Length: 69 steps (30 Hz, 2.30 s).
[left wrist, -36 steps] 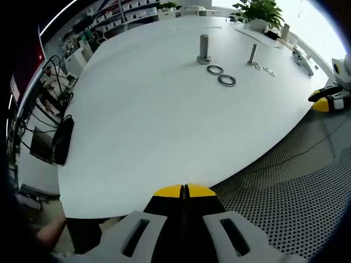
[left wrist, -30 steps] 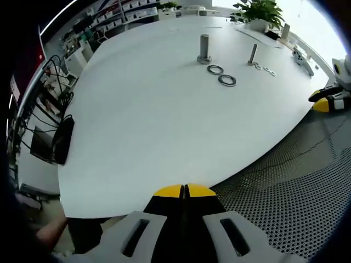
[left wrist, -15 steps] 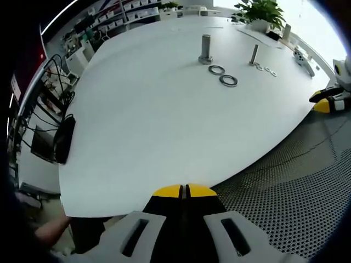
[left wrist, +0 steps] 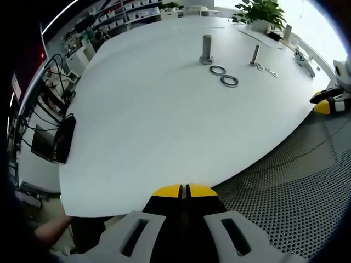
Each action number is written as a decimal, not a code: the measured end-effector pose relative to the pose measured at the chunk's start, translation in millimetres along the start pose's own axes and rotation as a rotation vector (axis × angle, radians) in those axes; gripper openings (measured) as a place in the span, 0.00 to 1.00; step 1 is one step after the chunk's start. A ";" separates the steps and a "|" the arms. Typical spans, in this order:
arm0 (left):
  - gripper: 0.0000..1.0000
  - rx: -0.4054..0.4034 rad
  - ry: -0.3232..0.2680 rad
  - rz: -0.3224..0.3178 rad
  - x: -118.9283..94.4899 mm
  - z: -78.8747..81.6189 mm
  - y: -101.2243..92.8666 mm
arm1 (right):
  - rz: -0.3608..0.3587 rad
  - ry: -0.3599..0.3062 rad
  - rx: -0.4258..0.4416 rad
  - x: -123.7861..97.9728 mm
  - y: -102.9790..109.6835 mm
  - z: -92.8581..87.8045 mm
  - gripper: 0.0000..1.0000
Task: Place the washer onto the threaded stud by aligning its center hole with the stud, sliding it down to the base, and recovering from edge contact or off-axis alignment until the washer reaches the visible bottom stop.
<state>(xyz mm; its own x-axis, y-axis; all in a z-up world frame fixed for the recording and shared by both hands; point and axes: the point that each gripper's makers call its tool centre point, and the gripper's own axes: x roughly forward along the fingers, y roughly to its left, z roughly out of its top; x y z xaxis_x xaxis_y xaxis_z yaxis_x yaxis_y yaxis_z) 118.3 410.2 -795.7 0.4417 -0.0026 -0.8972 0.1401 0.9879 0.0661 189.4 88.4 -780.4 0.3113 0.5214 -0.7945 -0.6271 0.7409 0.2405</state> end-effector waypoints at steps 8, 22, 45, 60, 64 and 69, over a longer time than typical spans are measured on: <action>0.01 0.002 0.000 0.001 -0.4 0.1 -0.3 | -0.008 0.007 -0.006 1.0 -1.0 -0.9 0.29; 0.01 0.012 0.005 -0.004 0.2 -0.6 -0.5 | -0.012 0.002 -0.001 1.0 -1.8 -0.3 0.29; 0.00 0.042 0.004 -0.025 0.3 0.8 -4.0 | -0.026 -0.057 0.041 -0.9 -5.4 5.7 0.29; 0.04 0.088 0.066 -0.107 3.5 7.1 -7.6 | -0.027 -0.052 0.036 -0.9 -5.8 6.4 0.29; 0.05 0.130 0.103 -0.114 6.7 15.0 -9.2 | -0.030 -0.054 0.037 -1.1 -6.1 6.6 0.29; 0.03 0.213 0.099 -0.136 12.1 39.1 -20.8 | -0.030 -0.047 0.018 -0.6 -5.9 6.6 0.28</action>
<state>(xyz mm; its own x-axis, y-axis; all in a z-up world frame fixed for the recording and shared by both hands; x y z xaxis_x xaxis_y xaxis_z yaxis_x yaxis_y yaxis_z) 155.3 383.5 -790.9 0.3183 -0.1073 -0.9419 0.3798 0.9248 0.0230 197.6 86.5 -777.6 0.3635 0.5175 -0.7746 -0.6038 0.7641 0.2272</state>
